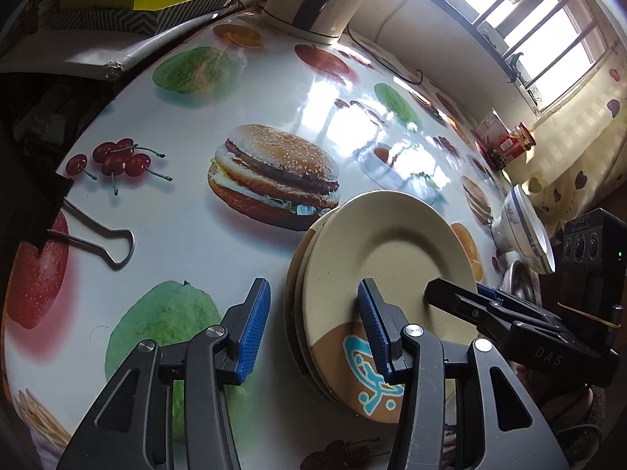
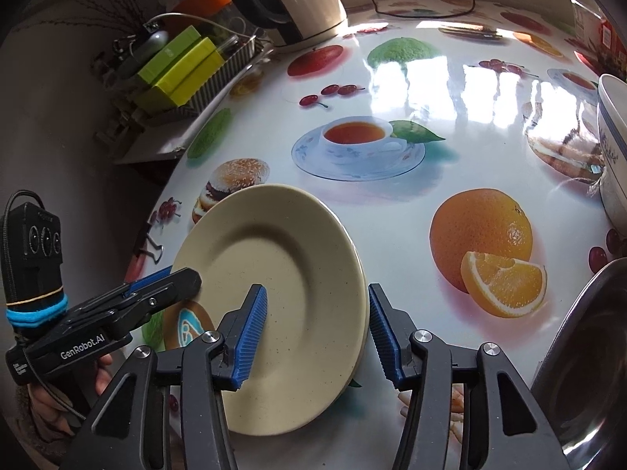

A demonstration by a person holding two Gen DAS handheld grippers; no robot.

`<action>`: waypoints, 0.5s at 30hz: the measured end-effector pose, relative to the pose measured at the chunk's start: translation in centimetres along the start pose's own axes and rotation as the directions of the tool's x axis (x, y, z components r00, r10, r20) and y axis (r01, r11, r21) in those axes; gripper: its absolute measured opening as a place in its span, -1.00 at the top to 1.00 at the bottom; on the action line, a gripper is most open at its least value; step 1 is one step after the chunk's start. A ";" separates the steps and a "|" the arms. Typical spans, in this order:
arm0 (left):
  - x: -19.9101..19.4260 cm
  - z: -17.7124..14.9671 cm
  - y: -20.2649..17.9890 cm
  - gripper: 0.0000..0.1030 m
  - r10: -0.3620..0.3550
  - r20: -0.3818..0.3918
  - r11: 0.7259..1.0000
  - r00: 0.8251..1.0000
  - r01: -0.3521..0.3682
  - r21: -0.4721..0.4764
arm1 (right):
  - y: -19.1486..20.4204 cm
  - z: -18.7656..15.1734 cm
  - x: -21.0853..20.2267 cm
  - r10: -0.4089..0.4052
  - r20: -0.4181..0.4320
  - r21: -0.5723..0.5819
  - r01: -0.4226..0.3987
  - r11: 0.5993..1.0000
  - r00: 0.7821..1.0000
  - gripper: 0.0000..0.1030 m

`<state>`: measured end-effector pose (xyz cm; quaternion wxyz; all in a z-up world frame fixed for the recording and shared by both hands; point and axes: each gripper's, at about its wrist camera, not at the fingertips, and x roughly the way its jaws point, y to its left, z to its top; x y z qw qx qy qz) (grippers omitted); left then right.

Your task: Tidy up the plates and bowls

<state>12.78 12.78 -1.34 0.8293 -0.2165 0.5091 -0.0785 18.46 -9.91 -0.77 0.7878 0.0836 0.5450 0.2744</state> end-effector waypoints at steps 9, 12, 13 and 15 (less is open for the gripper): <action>0.7 0.8 -0.9 0.08 0.015 0.002 1.000 1.000 -0.015 0.016 | -0.5 0.6 0.0 0.013 0.010 0.042 -0.014 0.999 1.000 0.14; 1.1 1.5 -1.1 0.08 0.016 -0.001 1.000 1.000 -0.016 0.015 | -0.8 1.1 0.2 0.008 0.015 0.058 -0.009 0.998 1.000 0.15; 1.2 1.8 -1.1 0.08 0.016 0.001 1.000 1.000 -0.016 0.017 | -0.9 1.3 0.3 0.003 0.016 0.061 -0.004 0.998 1.000 0.15; 1.5 2.3 -1.2 0.08 0.023 0.009 0.999 1.000 -0.023 0.028 | -1.1 1.9 0.4 -0.005 0.017 0.072 0.004 0.997 1.000 0.15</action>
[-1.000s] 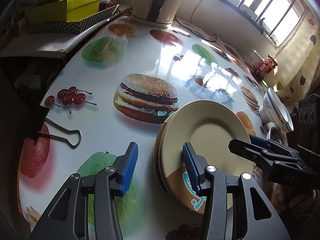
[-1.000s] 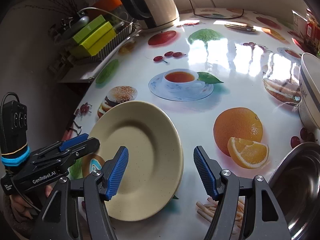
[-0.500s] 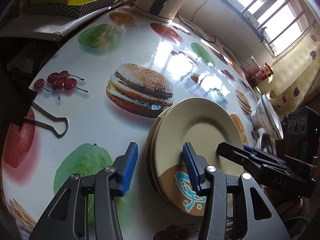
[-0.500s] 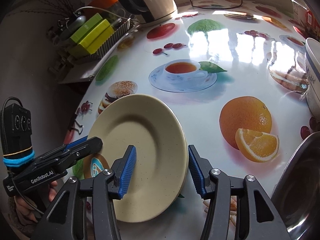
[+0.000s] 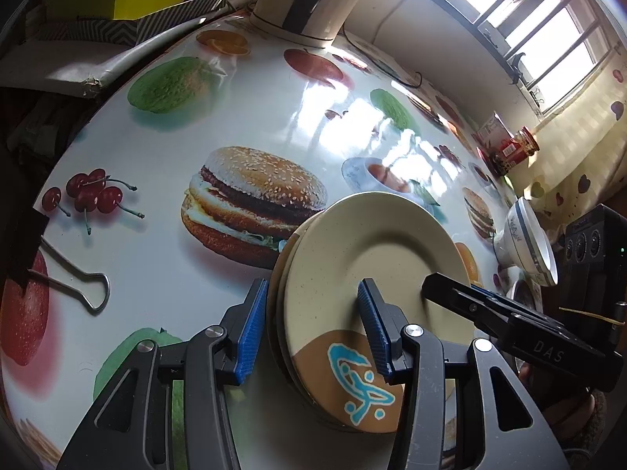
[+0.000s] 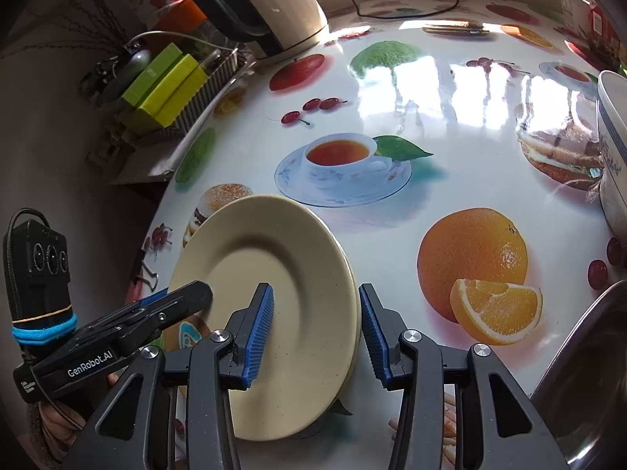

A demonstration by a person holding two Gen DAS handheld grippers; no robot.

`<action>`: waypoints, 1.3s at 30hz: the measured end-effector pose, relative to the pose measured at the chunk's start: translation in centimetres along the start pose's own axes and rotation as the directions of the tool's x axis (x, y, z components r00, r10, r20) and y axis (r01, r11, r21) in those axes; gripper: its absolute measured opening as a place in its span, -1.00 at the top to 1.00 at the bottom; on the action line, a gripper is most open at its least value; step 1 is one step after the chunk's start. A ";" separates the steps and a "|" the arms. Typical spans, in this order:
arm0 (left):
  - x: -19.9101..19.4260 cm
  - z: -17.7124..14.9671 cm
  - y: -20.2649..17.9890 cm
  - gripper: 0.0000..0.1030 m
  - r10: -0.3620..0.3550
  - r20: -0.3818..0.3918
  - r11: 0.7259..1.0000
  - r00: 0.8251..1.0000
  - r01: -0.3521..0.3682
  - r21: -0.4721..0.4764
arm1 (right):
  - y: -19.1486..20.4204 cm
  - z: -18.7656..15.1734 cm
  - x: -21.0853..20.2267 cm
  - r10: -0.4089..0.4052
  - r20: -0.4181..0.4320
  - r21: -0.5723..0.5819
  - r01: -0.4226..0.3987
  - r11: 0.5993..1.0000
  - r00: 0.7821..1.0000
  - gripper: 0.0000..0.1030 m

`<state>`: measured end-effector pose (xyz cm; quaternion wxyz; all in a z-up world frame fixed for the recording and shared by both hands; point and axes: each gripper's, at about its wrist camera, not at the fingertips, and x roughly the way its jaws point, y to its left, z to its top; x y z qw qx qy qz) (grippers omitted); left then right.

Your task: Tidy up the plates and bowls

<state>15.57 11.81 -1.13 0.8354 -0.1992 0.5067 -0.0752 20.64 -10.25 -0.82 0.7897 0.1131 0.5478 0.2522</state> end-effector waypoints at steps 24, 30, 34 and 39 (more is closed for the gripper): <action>3.1 6.1 -0.7 0.08 0.023 0.016 0.999 1.000 -0.024 0.036 | -1.4 5.3 1.3 -0.071 0.051 0.067 0.067 0.995 0.996 0.23; 3.0 6.1 -0.7 0.08 0.025 0.023 0.999 0.999 -0.026 0.034 | -1.4 5.2 1.3 -0.071 0.058 0.077 0.066 0.995 0.996 0.21; 2.2 6.1 -1.3 0.07 0.051 0.045 0.997 0.998 -0.054 0.058 | -1.3 5.0 0.8 -0.070 0.073 0.075 0.065 0.995 0.995 0.15; 0.2 5.8 -2.5 0.06 0.066 0.086 0.994 0.994 -0.073 0.081 | -0.8 4.3 -1.7 -0.108 0.132 0.045 0.103 0.994 0.985 0.00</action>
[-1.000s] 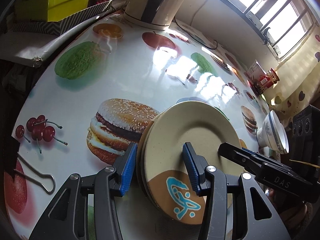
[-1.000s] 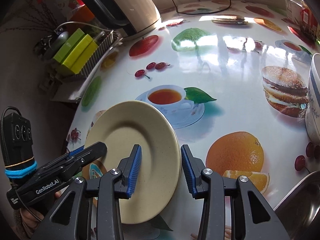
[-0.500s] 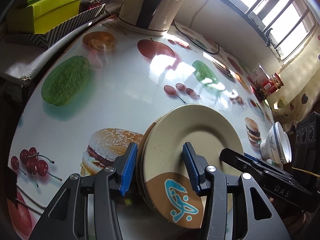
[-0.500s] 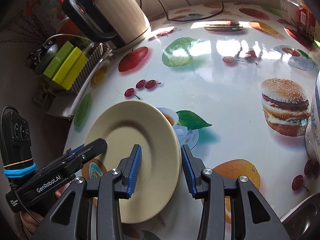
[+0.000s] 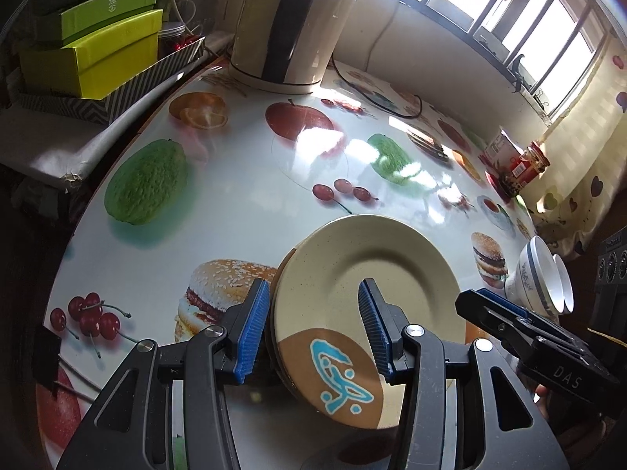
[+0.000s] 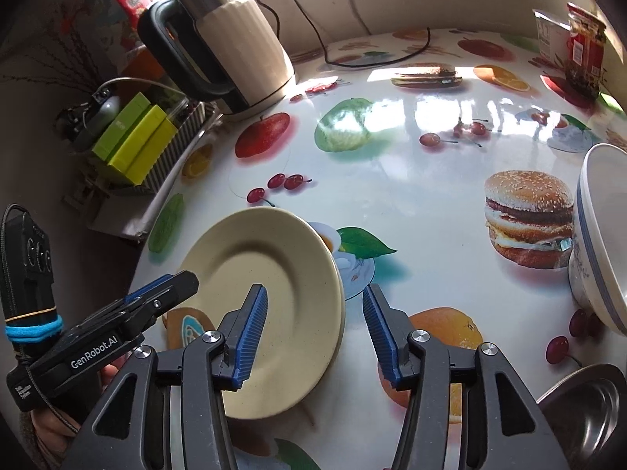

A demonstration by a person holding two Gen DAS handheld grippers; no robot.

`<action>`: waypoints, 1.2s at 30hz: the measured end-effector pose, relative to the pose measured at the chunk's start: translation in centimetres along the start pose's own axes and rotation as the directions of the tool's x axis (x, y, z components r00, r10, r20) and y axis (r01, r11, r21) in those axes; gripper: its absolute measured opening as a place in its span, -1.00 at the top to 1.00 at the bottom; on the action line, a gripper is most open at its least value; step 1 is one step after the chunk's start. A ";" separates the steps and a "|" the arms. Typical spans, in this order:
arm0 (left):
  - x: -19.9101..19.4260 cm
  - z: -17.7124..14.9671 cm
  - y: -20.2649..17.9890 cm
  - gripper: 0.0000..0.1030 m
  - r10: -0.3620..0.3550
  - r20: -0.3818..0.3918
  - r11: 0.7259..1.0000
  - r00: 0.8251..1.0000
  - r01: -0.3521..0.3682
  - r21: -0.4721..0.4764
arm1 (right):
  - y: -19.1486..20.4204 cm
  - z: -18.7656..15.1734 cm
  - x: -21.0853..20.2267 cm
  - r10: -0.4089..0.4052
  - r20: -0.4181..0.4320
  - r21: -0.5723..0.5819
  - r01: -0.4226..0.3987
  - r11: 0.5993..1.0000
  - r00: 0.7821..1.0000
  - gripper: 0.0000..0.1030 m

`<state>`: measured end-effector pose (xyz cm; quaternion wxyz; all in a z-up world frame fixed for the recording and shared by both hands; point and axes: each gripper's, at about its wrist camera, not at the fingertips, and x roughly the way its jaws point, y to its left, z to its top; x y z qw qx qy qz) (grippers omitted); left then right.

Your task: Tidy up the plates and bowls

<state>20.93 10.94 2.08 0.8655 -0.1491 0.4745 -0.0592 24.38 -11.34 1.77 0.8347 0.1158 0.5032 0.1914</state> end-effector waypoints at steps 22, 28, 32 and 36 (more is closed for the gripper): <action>0.6 -1.1 -16.8 0.06 -0.150 -0.005 0.961 0.989 0.147 0.233 | -10.6 -2.6 -13.8 -0.313 0.231 0.126 0.291 0.948 0.921 -0.03; 2.0 -0.8 -20.0 0.06 -0.175 -0.036 0.946 0.984 0.178 0.273 | -13.1 -2.5 -14.6 -0.343 0.228 0.157 0.314 0.937 0.911 -0.03; 3.3 -0.5 -21.3 0.06 -0.173 -0.059 0.943 0.983 0.183 0.277 | -14.4 -2.3 -14.0 -0.350 0.216 0.160 0.321 0.933 0.911 -0.03; 4.7 -0.4 -22.3 0.06 -0.154 -0.076 0.943 0.985 0.169 0.287 | -15.5 -2.1 -13.5 -0.347 0.210 0.162 0.318 0.934 0.914 -0.02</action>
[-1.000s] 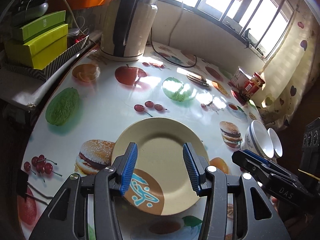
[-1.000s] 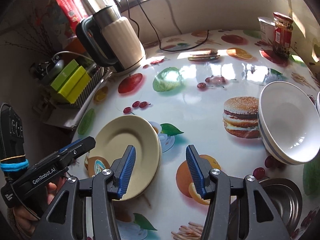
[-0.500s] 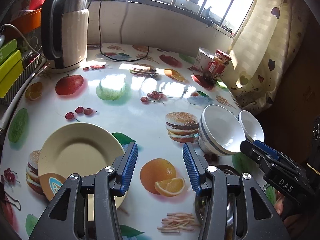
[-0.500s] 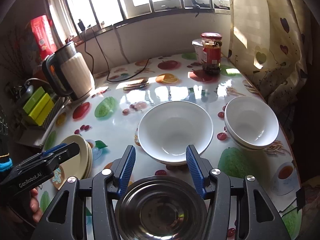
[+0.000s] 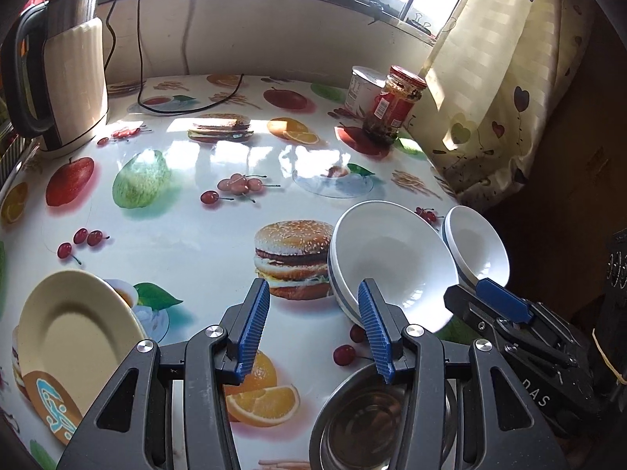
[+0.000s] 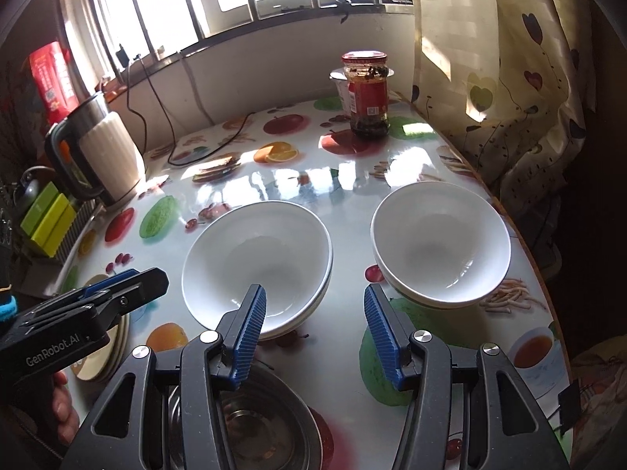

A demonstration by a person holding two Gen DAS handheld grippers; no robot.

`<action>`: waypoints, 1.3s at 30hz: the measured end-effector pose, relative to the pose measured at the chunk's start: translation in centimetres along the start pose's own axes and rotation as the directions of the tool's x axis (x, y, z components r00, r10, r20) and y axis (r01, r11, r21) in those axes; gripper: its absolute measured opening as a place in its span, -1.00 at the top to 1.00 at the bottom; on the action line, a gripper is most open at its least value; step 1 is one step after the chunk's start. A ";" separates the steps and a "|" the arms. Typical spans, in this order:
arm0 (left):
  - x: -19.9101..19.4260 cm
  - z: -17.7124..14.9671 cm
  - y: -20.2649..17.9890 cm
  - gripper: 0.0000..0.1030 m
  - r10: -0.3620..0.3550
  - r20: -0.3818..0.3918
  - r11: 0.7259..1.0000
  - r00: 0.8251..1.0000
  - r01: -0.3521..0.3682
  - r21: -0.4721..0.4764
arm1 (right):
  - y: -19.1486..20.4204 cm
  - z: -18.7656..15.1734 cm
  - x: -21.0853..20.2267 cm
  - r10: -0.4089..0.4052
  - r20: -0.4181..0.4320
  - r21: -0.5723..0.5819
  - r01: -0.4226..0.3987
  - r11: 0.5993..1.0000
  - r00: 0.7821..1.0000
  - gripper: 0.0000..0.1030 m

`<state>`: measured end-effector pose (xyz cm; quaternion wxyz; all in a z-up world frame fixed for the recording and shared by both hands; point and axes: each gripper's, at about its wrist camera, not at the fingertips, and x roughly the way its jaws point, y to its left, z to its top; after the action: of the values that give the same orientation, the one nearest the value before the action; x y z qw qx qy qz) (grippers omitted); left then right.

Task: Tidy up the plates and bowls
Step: 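Move both tools to a white bowl and close them on its rim, then lift the white bowl with both tools and lower it into the steel bowl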

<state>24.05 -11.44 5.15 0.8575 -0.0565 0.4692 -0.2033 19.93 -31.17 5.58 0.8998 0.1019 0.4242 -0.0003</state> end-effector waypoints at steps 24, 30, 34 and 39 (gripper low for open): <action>2.8 1.0 -1.5 0.54 0.052 -0.025 0.998 0.998 -0.052 0.024 | -0.9 1.3 2.8 0.031 -0.027 -0.002 -0.031 1.000 0.999 0.60; 3.0 1.0 -1.7 0.69 0.043 -0.026 0.999 0.999 -0.042 0.029 | -0.7 1.4 2.8 0.035 -0.020 -0.005 -0.035 0.999 0.999 0.72; 3.1 1.0 -1.8 0.70 0.041 -0.026 0.999 0.999 -0.040 0.032 | -0.6 1.5 2.8 0.041 -0.022 0.000 -0.041 0.999 0.999 0.73; 3.2 1.0 -1.8 0.75 0.036 -0.029 0.999 0.999 -0.035 0.030 | -0.6 1.5 2.8 0.041 -0.023 0.002 -0.041 0.999 0.999 0.73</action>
<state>25.85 -14.49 3.69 0.8548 -0.0327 0.4796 -0.1958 22.79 -31.81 4.21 0.8946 0.1113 0.4325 0.0190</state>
